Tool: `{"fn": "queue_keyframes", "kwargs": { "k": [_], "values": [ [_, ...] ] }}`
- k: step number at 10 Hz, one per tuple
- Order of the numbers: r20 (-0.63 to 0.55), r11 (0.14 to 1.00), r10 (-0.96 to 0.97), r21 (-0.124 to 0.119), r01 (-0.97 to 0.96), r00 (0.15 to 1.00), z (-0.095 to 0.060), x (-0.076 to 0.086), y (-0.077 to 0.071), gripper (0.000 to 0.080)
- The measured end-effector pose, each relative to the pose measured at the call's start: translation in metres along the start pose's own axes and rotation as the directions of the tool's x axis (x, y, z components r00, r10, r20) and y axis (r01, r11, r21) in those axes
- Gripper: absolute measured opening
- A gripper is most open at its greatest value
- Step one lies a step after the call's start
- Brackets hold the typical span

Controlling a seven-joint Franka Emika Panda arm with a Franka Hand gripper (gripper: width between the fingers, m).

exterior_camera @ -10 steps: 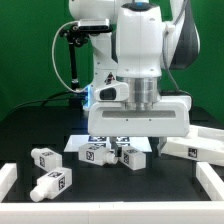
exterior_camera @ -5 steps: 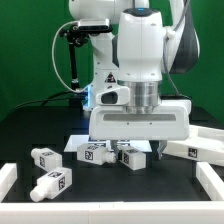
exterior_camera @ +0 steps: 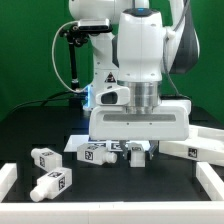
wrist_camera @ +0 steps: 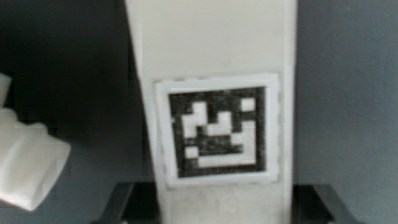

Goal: Assemble one leg

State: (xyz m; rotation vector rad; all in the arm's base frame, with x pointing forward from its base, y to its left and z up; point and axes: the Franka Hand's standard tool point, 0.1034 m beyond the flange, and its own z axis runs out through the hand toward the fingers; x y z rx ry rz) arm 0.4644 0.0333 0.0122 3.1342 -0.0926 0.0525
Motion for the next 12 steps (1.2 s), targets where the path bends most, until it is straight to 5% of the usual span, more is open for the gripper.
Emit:
{"fn": "queue_keyframes", "kwargs": {
  "k": [2, 5, 6, 12],
  "values": [
    [0.005, 0.999, 0.053, 0.001, -0.053, 0.999, -0.006, -0.005, 0.015, 0.0285],
    [0.005, 0.997, 0.078, 0.011, -0.078, 0.997, -0.026, -0.04, 0.02, 0.0285],
    [0.007, 0.997, 0.074, 0.004, -0.074, 0.997, -0.02, -0.052, 0.015, 0.0285],
    [0.03, 0.999, 0.05, -0.01, -0.05, 0.998, -0.001, -0.06, 0.009, 0.0287]
  ]
}}
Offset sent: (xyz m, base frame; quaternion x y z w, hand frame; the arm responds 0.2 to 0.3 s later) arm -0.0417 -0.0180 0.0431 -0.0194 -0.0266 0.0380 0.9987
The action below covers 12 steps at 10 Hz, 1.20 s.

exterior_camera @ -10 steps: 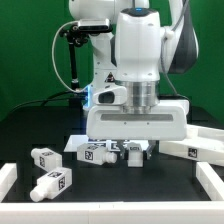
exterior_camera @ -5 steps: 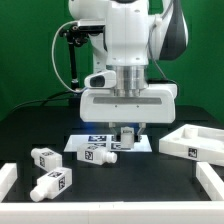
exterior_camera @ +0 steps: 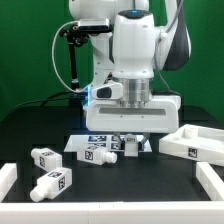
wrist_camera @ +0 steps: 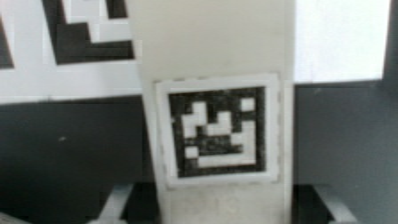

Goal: Assemble one leg

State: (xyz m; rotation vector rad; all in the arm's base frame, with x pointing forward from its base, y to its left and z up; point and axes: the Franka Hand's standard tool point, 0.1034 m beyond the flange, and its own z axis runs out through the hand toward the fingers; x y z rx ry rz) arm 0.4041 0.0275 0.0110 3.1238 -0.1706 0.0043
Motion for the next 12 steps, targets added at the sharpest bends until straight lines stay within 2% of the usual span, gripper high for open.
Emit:
{"fn": "queue_keyframes", "kwargs": {
  "k": [1, 2, 3, 4, 5, 6, 8, 11, 12],
  "values": [
    [0.0, 1.0, 0.0, 0.0, 0.0, 1.0, 0.0, 0.0, 0.0, 0.038],
    [0.0, 1.0, 0.0, 0.0, 0.0, 1.0, 0.0, 0.0, 0.0, 0.0571],
    [0.001, 1.0, -0.001, 0.001, 0.001, 1.0, -0.001, 0.0, -0.001, 0.0625],
    [0.042, 1.0, -0.001, 0.015, 0.0, 0.999, -0.009, -0.002, -0.013, 0.0625],
    [0.037, 0.999, -0.009, 0.032, 0.007, 0.999, -0.024, 0.002, -0.031, 0.0644],
    [0.027, 0.999, 0.021, 0.04, -0.022, 0.999, -0.034, -0.002, -0.052, 0.0648],
    [0.064, 0.987, 0.157, 0.035, -0.16, 0.985, -0.042, -0.015, -0.085, 0.0649],
    [0.068, 0.986, 0.161, 0.034, -0.163, 0.985, -0.042, -0.015, -0.087, 0.0649],
    [0.077, 0.974, 0.22, 0.029, -0.223, 0.972, -0.04, -0.019, -0.087, 0.0649]
  ]
}}
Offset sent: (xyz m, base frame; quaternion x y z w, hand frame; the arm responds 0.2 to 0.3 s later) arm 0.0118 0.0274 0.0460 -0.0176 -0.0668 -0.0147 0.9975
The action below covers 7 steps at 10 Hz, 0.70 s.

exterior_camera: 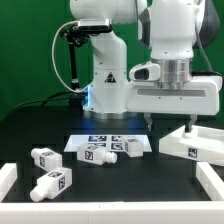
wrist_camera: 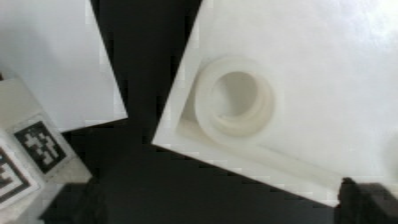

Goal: Assemble one leg

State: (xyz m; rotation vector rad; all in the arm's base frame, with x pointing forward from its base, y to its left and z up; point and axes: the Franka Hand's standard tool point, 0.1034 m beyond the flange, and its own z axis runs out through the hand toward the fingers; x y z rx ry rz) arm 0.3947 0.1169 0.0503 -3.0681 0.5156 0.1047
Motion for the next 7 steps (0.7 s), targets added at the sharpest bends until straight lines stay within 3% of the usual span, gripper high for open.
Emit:
{"fn": "queue_keyframes", "kwargs": {
  "k": [2, 4, 7],
  "values": [
    [0.033, 0.993, 0.118, -0.02, -0.118, 0.992, 0.009, -0.025, 0.003, 0.0649],
    [0.049, 0.978, 0.204, -0.04, -0.203, 0.978, 0.028, -0.043, -0.001, 0.0649],
    [-0.001, 0.951, 0.309, -0.005, -0.309, 0.951, 0.046, -0.047, 0.001, 0.0649]
  ]
}}
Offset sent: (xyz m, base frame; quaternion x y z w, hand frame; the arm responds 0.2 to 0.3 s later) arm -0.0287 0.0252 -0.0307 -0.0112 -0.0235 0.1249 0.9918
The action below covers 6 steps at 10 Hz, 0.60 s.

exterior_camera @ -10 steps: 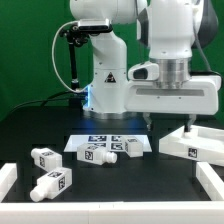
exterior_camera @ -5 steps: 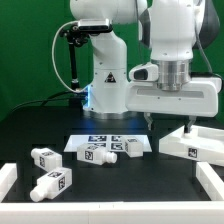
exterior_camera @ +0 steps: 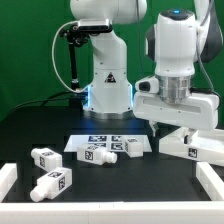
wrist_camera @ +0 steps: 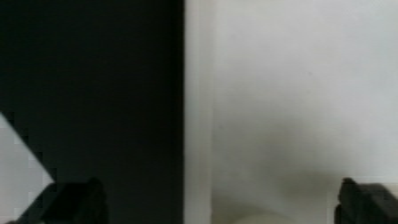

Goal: Assemble one leg

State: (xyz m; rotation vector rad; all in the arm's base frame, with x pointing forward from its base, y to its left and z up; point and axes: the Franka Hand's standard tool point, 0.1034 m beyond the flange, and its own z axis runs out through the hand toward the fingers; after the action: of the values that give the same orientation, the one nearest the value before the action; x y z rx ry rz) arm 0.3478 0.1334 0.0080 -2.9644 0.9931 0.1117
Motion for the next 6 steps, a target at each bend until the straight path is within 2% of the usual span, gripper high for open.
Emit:
{"fn": "queue_keyframes", "kwargs": {
  "k": [3, 4, 5, 6],
  "values": [
    [-0.001, 1.0, 0.0, -0.001, 0.0, 1.0, 0.0006, -0.0001, 0.0004, 0.0649],
    [-0.001, 1.0, -0.001, -0.001, 0.001, 1.0, 0.0006, -0.0001, 0.0005, 0.0549],
    [-0.001, 1.0, -0.001, -0.001, 0.001, 1.0, 0.0006, -0.0001, 0.0005, 0.0414],
    [-0.001, 1.0, -0.001, -0.001, 0.001, 1.0, 0.0006, -0.0001, 0.0005, 0.0414]
  ]
}}
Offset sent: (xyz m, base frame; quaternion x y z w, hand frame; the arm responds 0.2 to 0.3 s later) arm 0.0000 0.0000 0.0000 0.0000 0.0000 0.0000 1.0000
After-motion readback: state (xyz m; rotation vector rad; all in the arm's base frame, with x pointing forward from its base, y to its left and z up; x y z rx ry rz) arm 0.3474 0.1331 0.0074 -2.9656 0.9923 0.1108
